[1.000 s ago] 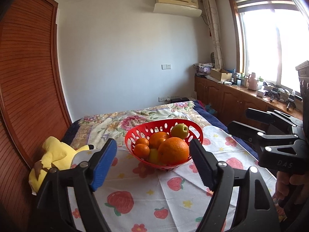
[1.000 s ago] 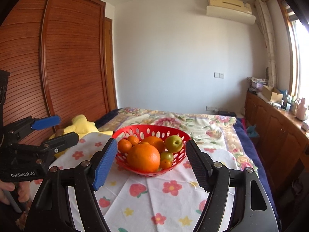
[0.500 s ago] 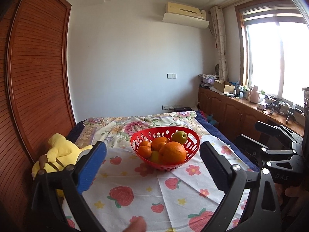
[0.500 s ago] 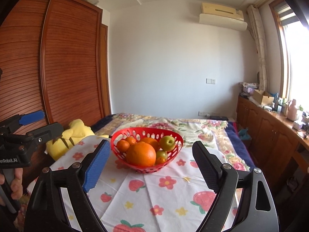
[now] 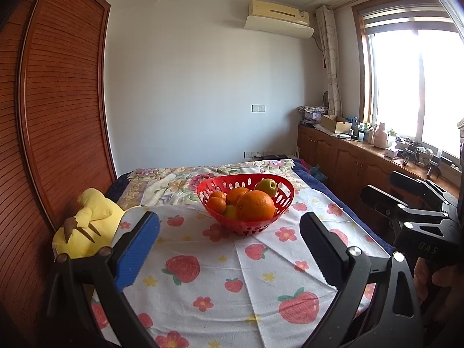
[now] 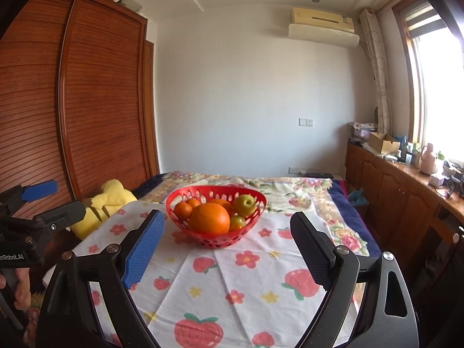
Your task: Organize fruits
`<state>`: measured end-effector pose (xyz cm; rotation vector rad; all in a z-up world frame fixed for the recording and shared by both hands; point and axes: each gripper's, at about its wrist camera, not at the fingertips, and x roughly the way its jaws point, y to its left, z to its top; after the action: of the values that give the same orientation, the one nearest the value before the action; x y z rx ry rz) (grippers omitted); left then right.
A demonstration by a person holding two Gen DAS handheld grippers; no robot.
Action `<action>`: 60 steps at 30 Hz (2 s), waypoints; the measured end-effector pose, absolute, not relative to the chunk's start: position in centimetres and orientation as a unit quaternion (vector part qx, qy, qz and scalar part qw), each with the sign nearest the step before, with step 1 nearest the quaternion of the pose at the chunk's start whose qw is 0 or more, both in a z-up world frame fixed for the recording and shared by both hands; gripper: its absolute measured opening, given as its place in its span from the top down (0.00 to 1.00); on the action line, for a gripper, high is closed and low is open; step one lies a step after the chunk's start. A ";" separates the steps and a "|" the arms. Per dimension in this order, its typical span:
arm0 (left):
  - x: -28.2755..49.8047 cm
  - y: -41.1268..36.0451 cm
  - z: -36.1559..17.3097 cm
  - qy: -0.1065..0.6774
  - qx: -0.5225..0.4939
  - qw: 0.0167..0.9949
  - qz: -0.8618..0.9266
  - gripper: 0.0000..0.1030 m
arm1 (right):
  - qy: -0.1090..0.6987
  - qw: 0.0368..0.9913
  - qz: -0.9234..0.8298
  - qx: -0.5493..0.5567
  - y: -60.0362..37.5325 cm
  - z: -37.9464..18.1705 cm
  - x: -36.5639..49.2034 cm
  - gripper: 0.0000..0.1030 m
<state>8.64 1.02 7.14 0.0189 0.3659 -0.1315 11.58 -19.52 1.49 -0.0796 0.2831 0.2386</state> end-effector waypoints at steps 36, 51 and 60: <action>5.5 2.0 6.4 0.179 0.011 0.982 -0.059 0.05 | 0.142 0.983 0.109 -0.035 -19.9 0.8 8.5 0.12; 5.3 2.0 6.2 0.178 0.013 0.982 -0.059 0.05 | 0.141 0.983 0.108 -0.034 -20.0 0.8 8.5 0.12; 5.2 2.0 6.4 0.174 0.014 0.983 -0.062 0.05 | 0.140 0.984 0.105 -0.035 -20.1 0.6 8.2 0.12</action>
<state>5.22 2.01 6.42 0.0278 0.3500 -0.1240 8.24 -20.09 0.55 -0.0696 0.2818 0.2119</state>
